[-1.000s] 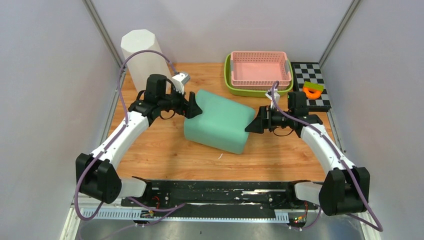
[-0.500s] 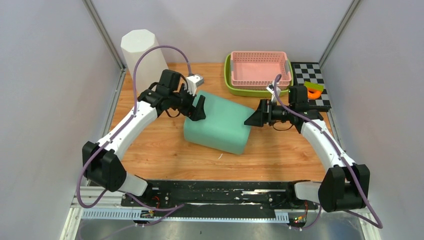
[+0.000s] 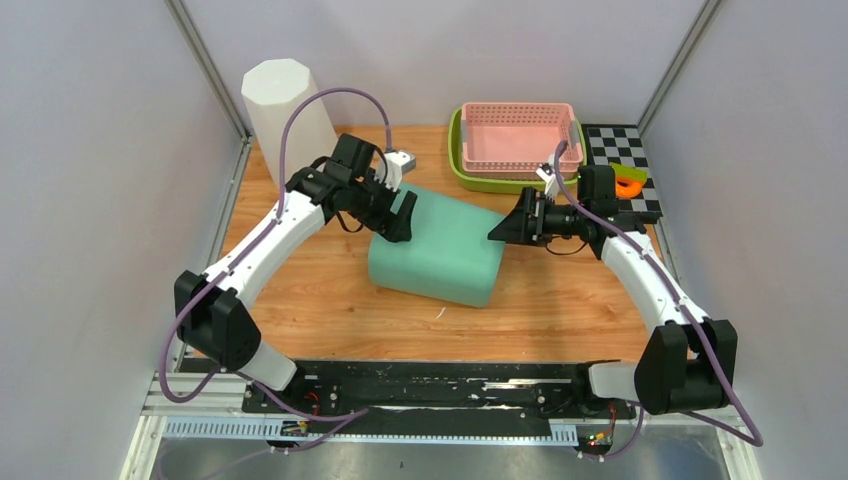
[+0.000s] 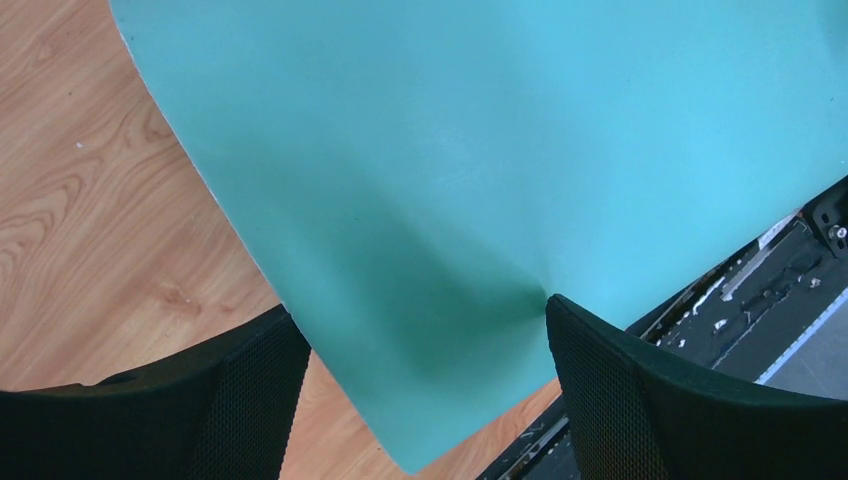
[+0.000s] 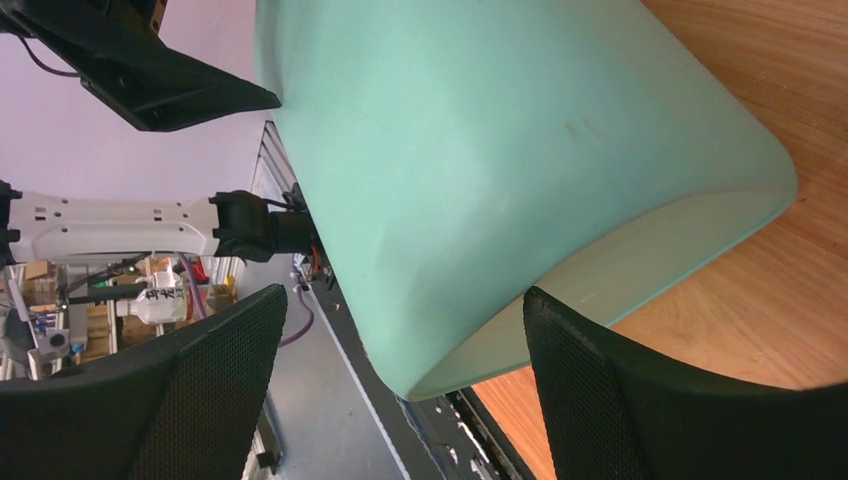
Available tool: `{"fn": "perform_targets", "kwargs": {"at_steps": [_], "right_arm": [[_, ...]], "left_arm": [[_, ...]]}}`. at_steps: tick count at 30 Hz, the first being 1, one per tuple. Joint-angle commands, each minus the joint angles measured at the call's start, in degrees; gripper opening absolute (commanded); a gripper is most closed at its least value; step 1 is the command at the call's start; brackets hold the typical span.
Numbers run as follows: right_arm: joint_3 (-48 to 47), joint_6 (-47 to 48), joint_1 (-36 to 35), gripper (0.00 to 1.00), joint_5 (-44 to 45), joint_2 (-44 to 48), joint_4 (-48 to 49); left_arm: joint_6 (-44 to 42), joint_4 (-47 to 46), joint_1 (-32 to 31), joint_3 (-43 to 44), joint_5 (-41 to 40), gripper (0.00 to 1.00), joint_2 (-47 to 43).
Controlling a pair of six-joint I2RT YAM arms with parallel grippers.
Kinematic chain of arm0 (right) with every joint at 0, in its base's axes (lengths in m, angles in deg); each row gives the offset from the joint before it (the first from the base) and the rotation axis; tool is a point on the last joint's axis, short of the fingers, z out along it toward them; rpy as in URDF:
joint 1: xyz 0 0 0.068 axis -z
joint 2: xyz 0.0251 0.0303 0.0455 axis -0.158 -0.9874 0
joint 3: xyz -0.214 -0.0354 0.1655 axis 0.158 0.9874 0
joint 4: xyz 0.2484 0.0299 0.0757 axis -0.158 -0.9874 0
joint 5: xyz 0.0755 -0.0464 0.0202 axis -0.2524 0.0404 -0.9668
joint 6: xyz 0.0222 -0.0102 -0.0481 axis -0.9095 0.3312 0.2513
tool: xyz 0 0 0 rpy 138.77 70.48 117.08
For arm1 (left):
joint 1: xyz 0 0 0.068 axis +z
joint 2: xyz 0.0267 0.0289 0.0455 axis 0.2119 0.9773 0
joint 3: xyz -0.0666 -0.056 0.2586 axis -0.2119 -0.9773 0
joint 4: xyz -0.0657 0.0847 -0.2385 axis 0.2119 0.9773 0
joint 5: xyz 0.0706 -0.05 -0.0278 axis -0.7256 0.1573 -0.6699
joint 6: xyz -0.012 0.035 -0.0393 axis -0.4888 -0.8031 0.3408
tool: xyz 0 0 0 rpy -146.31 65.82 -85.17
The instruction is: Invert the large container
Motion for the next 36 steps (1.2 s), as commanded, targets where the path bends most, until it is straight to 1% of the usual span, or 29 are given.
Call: {"fn": "perform_targets", "kwargs": {"at_steps": [1, 9, 16, 27, 36], "right_arm": [[-4.20, -4.79, -1.16, 0.89, -6.23, -0.39, 5.07], [-5.52, -8.83, -1.76, 0.89, -6.68, 2.10, 7.33], [-7.32, -10.59, -2.86, 0.89, -6.51, 3.43, 7.56], [-8.35, -12.78, -4.02, 0.89, -6.07, 4.92, 9.24], [-9.53, -12.59, -5.40, 0.89, -5.26, 6.38, 9.29]], "left_arm": [[-0.85, 2.16, -4.08, 1.62, 6.77, 0.84, 3.15], [0.37, 3.04, -4.10, 3.07, 13.52, 0.85, 5.63], [2.07, 3.00, -4.11, 4.39, 20.59, 0.86, 6.77], [3.14, 1.67, -4.02, 6.39, 25.70, 0.89, 6.79], [4.54, -0.80, -2.76, 3.32, 25.96, 0.90, 5.42]]}}
